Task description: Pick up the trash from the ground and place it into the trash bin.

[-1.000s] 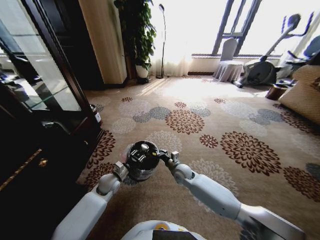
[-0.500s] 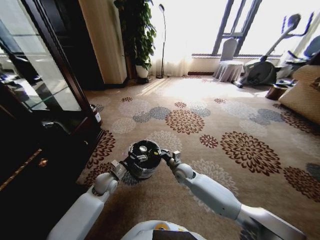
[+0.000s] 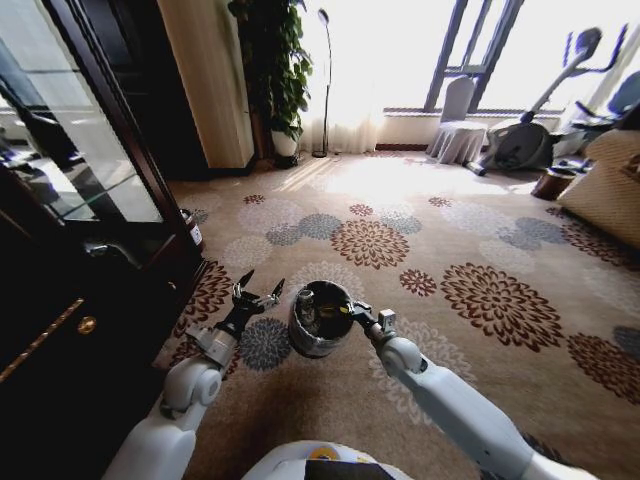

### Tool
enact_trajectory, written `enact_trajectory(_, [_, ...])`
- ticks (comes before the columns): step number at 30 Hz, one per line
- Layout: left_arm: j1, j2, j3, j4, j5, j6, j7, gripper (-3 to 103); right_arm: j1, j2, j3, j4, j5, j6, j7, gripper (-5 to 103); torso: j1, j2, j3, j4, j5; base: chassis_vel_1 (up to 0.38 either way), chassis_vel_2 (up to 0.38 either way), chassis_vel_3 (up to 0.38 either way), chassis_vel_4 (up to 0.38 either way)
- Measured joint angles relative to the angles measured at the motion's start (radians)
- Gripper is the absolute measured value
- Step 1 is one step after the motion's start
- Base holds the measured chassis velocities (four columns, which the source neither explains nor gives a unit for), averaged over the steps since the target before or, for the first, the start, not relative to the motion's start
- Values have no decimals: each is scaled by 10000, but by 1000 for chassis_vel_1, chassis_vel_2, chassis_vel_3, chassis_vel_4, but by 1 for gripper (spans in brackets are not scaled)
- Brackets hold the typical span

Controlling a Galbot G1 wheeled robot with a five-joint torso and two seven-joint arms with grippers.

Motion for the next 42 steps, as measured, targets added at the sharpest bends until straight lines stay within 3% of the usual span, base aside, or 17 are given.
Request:
enact_trajectory(2, [181,-142,-97,-67,-1,-40,-105,100,-218,-150,260,171,-35,21,-17,3,0,0,0,0,0,0,0,0,0])
enact_trajectory(6, [579,-730,-594,32,656,-714,-448,100,-927,-422,1188,738,-312,248,-120,3,0,0,0,4,4,0,0,0,0])
enact_trajectory(8, [913,-1192,-812,41,928,-870,-798,100,-1523,-392,2044,1109,-661,417,-297,3,-1,0,0,6,1,0,0,0,0])
enact_trajectory(15, [1721,-1388,-748,17,1261,-1304,-895,100,-3246,-62,3507,1857,-1146,790,-819,3,-1,1,0,3,2,-76,-76,76,79])
enact_trajectory(28, [1818,-1606,-282,42,1539,-1478,-542,100,-4699,506,4776,2322,-1485,1229,-1363,3,0,1,1,3,-2,-267,-256,247,246])
enact_trajectory(42, [1784,-1610,-232,225,1486,-1521,-503,100,-5257,934,5077,2867,-1610,1346,-1477,3,1,0,1,2,-7,-350,-350,355,362])
